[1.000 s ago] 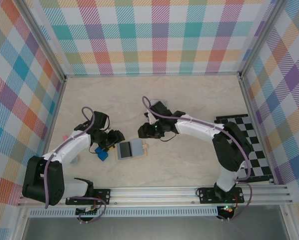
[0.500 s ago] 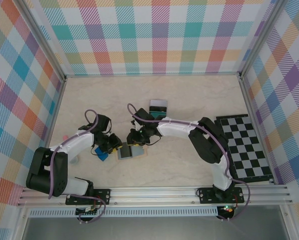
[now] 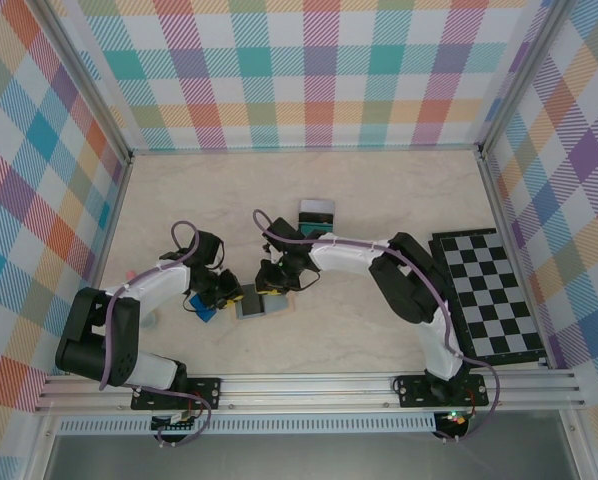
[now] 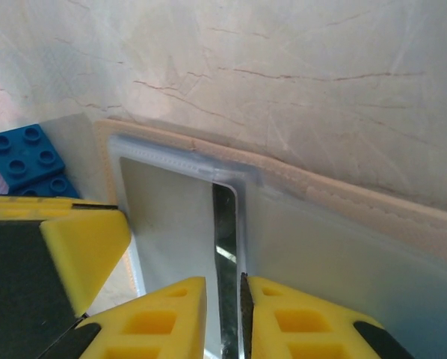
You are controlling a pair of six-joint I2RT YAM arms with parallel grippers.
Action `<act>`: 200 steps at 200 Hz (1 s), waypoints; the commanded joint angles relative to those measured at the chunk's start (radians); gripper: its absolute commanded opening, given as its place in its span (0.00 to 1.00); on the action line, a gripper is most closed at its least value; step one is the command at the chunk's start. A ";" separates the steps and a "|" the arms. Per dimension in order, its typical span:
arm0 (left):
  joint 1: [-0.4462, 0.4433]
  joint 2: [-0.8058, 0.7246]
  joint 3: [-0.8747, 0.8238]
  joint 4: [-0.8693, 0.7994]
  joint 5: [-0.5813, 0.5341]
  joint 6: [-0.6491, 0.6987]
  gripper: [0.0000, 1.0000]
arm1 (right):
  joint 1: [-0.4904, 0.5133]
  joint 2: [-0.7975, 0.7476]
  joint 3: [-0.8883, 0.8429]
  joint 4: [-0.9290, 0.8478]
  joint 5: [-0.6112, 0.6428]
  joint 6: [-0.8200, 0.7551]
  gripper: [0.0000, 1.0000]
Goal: Take the credit cards out of the card holder
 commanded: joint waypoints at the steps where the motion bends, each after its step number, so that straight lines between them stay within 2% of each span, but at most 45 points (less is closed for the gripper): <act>1: 0.015 0.012 -0.018 -0.015 -0.017 0.009 0.17 | 0.009 0.021 0.025 -0.037 -0.011 0.003 0.21; 51: 0.015 0.015 -0.031 -0.013 -0.026 0.006 0.16 | 0.009 0.036 0.026 -0.025 -0.033 0.001 0.21; 88: 0.015 0.015 -0.035 -0.007 -0.013 0.007 0.12 | 0.011 0.050 0.028 0.002 -0.070 0.000 0.16; 127: 0.015 0.016 -0.037 -0.001 -0.007 0.007 0.12 | 0.012 0.052 0.030 0.006 -0.087 -0.006 0.15; 155: 0.015 0.015 -0.036 -0.001 -0.007 0.007 0.12 | 0.012 0.046 0.029 0.001 -0.076 -0.012 0.11; 200: 0.015 -0.003 -0.019 -0.029 -0.028 0.017 0.19 | 0.012 -0.006 0.007 -0.037 -0.005 -0.035 0.03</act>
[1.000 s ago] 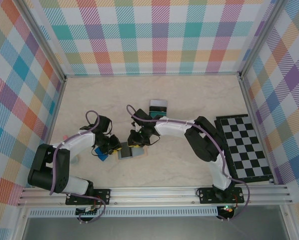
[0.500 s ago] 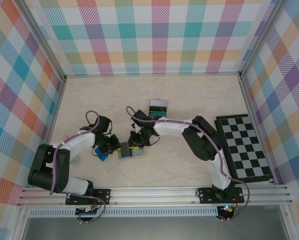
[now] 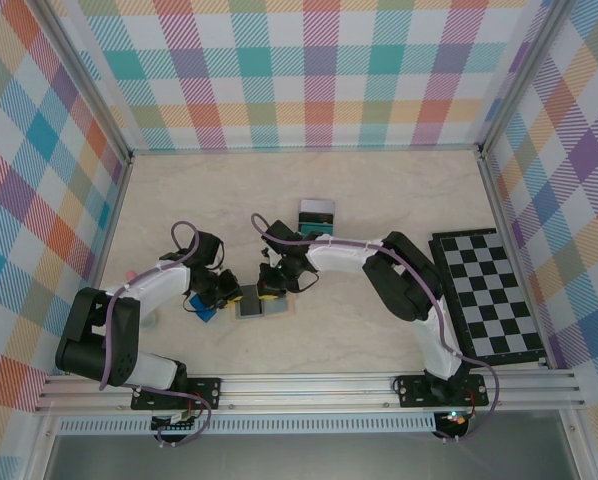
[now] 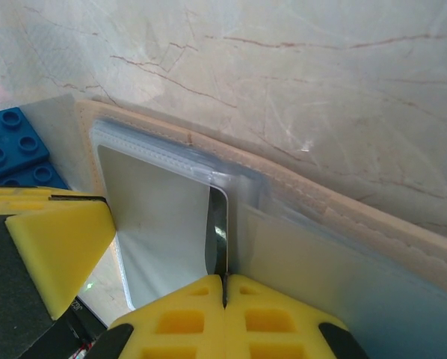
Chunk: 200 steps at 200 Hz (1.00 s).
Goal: Take the credit cards out of the card holder
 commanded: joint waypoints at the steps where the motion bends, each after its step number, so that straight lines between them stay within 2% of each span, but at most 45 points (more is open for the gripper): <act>1: 0.014 -0.005 -0.011 -0.036 -0.026 0.018 0.20 | 0.009 -0.038 -0.004 -0.030 0.045 -0.027 0.03; 47: 0.014 -0.019 0.007 -0.057 -0.039 0.026 0.22 | 0.008 -0.085 -0.033 -0.087 0.122 -0.037 0.03; 81: 0.014 -0.062 0.048 -0.089 -0.020 0.061 0.21 | 0.007 -0.092 -0.046 -0.090 0.130 -0.033 0.02; 118: 0.014 -0.085 0.072 -0.062 0.098 0.075 0.21 | 0.008 -0.078 -0.038 -0.074 0.108 -0.031 0.03; 145: 0.005 -0.057 0.049 0.004 0.173 0.056 0.16 | 0.007 -0.068 -0.035 -0.072 0.104 -0.029 0.04; 184: -0.012 0.006 0.039 0.005 0.146 0.062 0.12 | 0.004 -0.055 -0.036 -0.067 0.096 -0.029 0.06; 200: -0.013 0.033 0.033 -0.015 0.101 0.061 0.10 | 0.003 -0.047 -0.037 -0.055 0.076 -0.027 0.08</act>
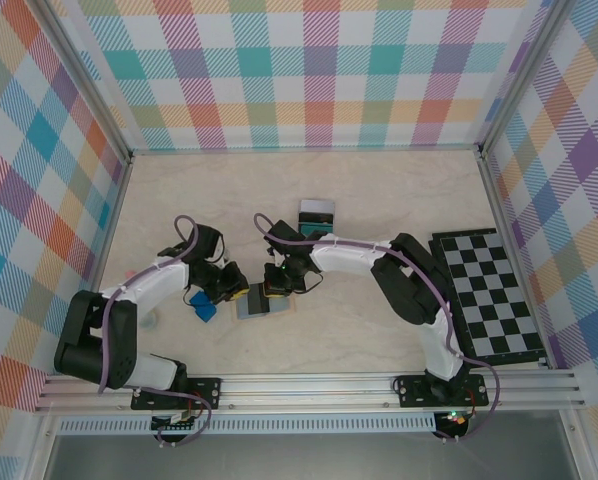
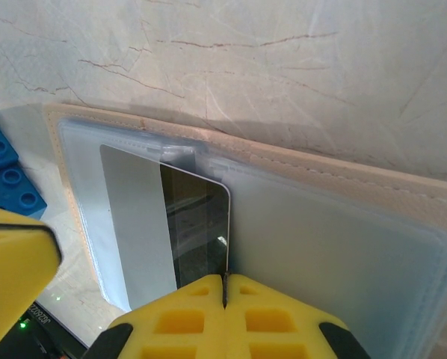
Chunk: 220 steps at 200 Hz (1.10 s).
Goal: Take the credit cards out of the card holder
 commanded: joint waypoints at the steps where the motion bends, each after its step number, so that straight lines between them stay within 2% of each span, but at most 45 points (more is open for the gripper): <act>1: -0.009 0.039 -0.018 -0.015 -0.029 0.011 0.09 | 0.000 0.013 -0.007 0.000 -0.031 -0.005 0.08; 62: -0.010 0.096 -0.045 -0.041 -0.129 -0.003 0.08 | -0.012 0.024 -0.039 0.078 -0.098 0.024 0.21; 133: -0.010 0.105 -0.069 -0.025 -0.142 -0.003 0.08 | -0.015 0.049 -0.040 0.118 -0.148 0.034 0.25; 157: -0.010 0.105 -0.071 -0.021 -0.140 -0.004 0.08 | -0.016 0.049 -0.045 0.127 -0.147 0.039 0.21; 199: -0.010 0.093 -0.064 -0.024 -0.142 -0.005 0.08 | -0.021 0.008 -0.079 0.130 -0.094 0.036 0.06; 220: -0.010 0.073 -0.063 -0.014 -0.133 -0.014 0.12 | -0.029 -0.036 -0.106 0.113 -0.046 0.015 0.00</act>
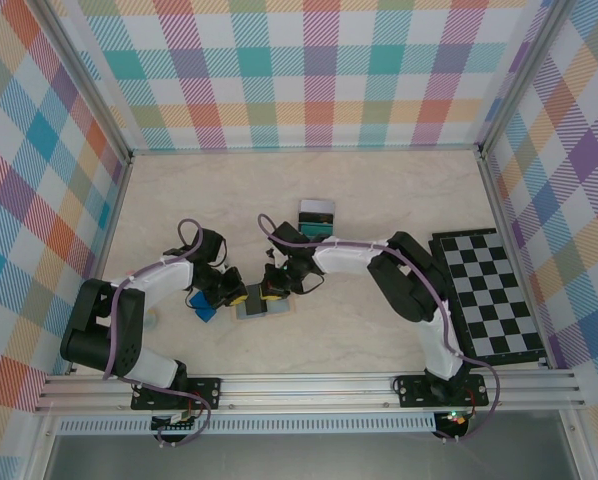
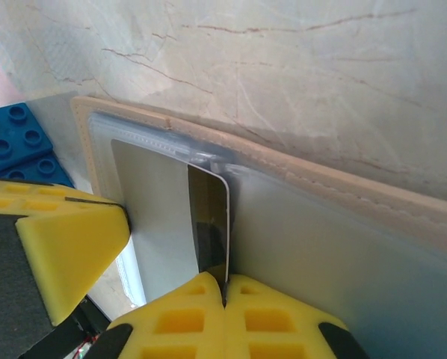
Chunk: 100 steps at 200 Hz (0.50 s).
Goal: Take the credit cards out of the card holder
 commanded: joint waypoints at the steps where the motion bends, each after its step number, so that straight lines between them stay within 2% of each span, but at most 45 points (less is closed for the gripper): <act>1: -0.007 0.012 -0.044 -0.022 -0.096 -0.010 0.12 | -0.009 -0.052 -0.044 -0.026 0.082 -0.019 0.00; 57: -0.007 -0.066 -0.002 -0.017 -0.073 -0.033 0.26 | -0.019 -0.185 -0.111 -0.066 0.194 -0.166 0.00; 88: -0.007 -0.136 0.034 -0.021 -0.069 -0.054 0.38 | -0.028 -0.307 -0.156 -0.039 0.199 -0.256 0.00; 100: -0.006 -0.164 0.051 -0.042 -0.096 -0.056 0.45 | -0.034 -0.358 -0.160 -0.043 0.211 -0.308 0.00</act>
